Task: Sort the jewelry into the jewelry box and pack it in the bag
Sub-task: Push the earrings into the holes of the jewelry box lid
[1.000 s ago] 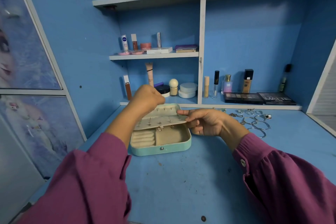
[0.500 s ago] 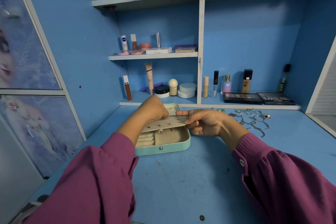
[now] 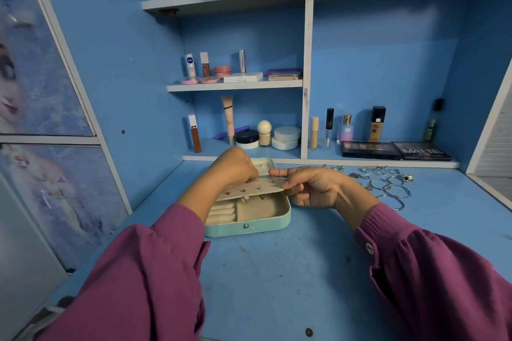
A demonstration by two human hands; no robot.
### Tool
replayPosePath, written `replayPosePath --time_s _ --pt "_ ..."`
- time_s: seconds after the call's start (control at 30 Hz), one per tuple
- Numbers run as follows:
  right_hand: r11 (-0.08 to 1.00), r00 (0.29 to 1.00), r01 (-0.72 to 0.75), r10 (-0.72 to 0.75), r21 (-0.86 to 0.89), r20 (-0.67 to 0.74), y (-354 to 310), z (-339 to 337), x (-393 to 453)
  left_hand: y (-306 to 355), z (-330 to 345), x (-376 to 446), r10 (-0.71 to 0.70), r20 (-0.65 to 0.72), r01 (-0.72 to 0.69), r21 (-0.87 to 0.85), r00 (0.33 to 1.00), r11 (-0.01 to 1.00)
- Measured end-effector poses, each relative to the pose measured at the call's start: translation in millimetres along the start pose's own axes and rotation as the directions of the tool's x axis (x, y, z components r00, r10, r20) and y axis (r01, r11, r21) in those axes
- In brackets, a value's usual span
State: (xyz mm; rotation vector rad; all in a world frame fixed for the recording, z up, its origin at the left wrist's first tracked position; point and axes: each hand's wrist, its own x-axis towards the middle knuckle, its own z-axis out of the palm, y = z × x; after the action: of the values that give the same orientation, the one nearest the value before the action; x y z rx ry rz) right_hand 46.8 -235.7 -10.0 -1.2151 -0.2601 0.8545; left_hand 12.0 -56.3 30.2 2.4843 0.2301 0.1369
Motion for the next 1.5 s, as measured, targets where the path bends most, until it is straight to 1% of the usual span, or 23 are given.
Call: replayPosePath --time_s 0.37,0.53,0.73,0.93,1.17,1.33,1.43,1.5 --pt "1.000 1.000 -0.003 0.003 -0.014 -0.008 -1 0 -1 7 0 4 -0.002 0.061 -0.008 0.171 0.998 0.985" --pt "1.000 1.000 -0.007 0.007 -0.013 -0.004 0 -1 1 9 -1 5 0.023 0.100 -0.045 0.224 0.995 0.974" --pt "1.000 1.000 -0.001 0.001 -0.023 -0.009 0 -1 2 10 -8 6 0.091 0.139 -0.128 0.282 0.986 0.951" --pt "1.000 1.000 -0.002 0.002 -0.023 0.001 0 -1 2 12 -6 5 0.119 0.127 -0.158 0.363 0.985 0.918" --pt "0.999 1.000 -0.005 0.005 -0.039 -0.006 0 -2 3 17 -6 3 0.116 0.163 -0.174 0.410 0.980 0.895" --pt "0.998 1.000 0.004 -0.005 -0.057 -0.014 0 -2 4 15 -8 2 0.135 0.176 -0.195 0.385 0.975 0.902" --pt "0.998 1.000 0.022 -0.022 -0.054 0.009 -1 -2 2 7 -20 3 0.150 0.207 -0.194 0.209 0.967 0.958" --pt "0.999 0.999 0.038 -0.037 -0.027 0.026 -1 -3 1 -4 -34 2 0.158 0.163 -0.169 0.053 0.974 0.984"
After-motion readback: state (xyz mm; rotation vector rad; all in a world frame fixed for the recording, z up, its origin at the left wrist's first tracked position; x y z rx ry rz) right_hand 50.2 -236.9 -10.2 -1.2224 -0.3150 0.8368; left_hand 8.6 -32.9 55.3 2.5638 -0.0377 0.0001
